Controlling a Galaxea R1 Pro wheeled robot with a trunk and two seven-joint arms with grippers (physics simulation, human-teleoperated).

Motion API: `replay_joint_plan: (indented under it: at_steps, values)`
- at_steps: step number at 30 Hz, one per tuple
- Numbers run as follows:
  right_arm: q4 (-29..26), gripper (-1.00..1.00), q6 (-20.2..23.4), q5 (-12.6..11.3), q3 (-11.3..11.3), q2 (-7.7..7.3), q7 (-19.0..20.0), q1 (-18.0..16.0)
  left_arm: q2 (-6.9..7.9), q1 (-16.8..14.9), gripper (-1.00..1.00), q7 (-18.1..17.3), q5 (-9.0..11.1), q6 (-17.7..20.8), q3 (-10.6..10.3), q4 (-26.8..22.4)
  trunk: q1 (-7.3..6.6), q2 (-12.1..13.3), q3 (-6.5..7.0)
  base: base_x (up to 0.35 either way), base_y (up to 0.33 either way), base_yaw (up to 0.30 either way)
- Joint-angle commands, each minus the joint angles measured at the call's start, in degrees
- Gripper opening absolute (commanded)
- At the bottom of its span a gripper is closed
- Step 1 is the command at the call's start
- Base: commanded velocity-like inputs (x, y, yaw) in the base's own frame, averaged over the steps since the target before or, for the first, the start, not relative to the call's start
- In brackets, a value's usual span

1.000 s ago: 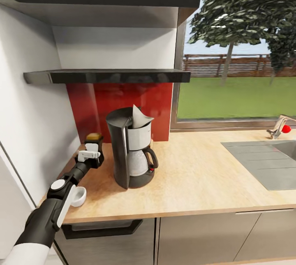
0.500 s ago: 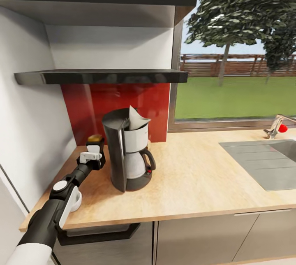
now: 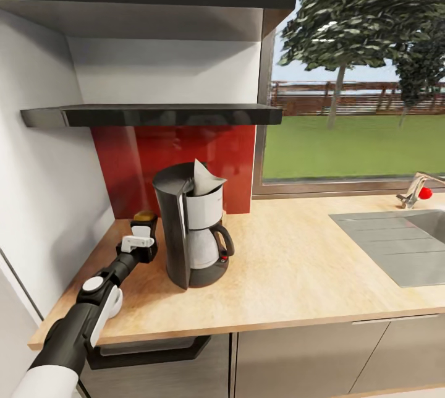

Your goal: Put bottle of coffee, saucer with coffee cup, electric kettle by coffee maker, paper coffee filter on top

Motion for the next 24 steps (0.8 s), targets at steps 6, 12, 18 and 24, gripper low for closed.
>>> replay_joint_plan:
  at_steps: [6,12,18,24]
  values:
    - [-0.03,1.00,0.29,-0.58,0.45,-0.06,0.13,-0.01,-0.17,1.22,-1.00,-0.29,0.03,-3.68,0.12,0.30,0.03,-0.07,-0.06,0.000,0.000,0.000]
    - [-0.01,1.00,0.29,-0.58,0.45,0.01,0.09,-0.01,-0.20,1.69,-1.00,-0.27,-0.04,-5.32,0.21,1.72,0.03,-0.07,-0.06,0.000,0.000,0.000]
    - [-0.01,1.00,0.29,-0.55,0.45,0.01,0.07,0.00,-0.24,1.68,-1.00,-0.25,0.30,-8.94,0.24,4.86,0.03,-0.07,-0.06,0.000,0.000,0.000]
    - [-0.01,1.00,0.29,-0.56,0.45,0.01,0.05,0.00,-0.31,1.67,-1.00,-0.19,0.55,-9.46,0.22,5.47,0.03,-0.07,-0.06,0.000,0.000,0.000]
